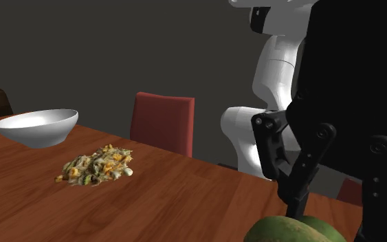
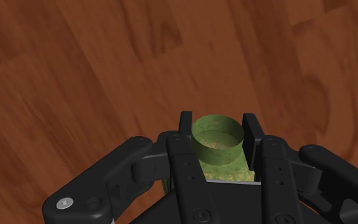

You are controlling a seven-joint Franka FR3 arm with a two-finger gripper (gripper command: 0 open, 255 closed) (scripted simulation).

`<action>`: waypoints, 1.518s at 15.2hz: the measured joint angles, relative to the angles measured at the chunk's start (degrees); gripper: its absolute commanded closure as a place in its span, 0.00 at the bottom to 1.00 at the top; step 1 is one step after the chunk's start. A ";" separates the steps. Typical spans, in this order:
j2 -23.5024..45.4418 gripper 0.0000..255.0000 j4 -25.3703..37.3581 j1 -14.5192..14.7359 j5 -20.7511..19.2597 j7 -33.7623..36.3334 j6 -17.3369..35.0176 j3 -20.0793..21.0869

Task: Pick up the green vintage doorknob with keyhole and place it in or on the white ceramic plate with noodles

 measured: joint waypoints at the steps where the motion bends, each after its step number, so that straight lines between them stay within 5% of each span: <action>1: -0.15 1.00 0.59 0.02 0.00 0.05 -0.74 -0.05; 15: 1.65 1.00 12.64 -0.48 -0.84 0.51 -11.00 -0.72; 23: -2.65 1.00 9.54 -3.04 -3.92 -9.13 -12.77 -8.53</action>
